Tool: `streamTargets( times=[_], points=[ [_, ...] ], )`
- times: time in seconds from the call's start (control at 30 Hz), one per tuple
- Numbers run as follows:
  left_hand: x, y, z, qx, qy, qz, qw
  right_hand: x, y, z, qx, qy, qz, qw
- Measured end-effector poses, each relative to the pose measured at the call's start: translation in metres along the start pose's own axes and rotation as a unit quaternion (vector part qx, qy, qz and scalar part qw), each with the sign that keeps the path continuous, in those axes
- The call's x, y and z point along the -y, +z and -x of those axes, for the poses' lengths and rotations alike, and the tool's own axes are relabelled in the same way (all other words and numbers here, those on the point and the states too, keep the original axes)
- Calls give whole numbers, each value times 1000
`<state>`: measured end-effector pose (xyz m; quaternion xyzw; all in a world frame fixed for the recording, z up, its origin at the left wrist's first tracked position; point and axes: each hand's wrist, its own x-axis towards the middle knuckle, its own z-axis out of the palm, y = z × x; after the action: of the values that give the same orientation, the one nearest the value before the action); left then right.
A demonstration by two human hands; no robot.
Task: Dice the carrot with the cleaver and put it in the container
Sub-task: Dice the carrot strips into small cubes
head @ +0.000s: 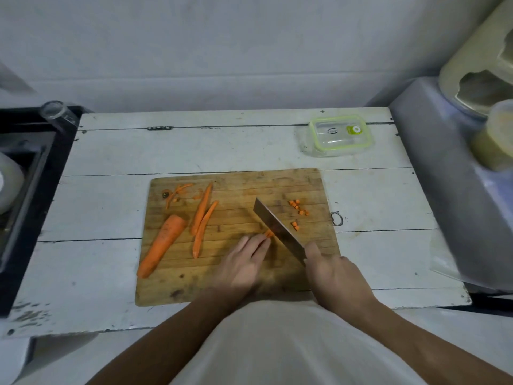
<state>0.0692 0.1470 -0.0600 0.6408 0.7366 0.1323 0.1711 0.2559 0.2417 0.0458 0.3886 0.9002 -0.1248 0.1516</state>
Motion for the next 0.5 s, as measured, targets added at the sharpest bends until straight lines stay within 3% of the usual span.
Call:
streamTargets(
  times=[0.27,0.5],
  points=[
    [-5,-6,1,-54,33,-13,998,4,-5,2,48,-3,24,999],
    [-2,-7,3,-40,34,-16,998,13,10,-28,-25,14,-7,1000]
  ],
)
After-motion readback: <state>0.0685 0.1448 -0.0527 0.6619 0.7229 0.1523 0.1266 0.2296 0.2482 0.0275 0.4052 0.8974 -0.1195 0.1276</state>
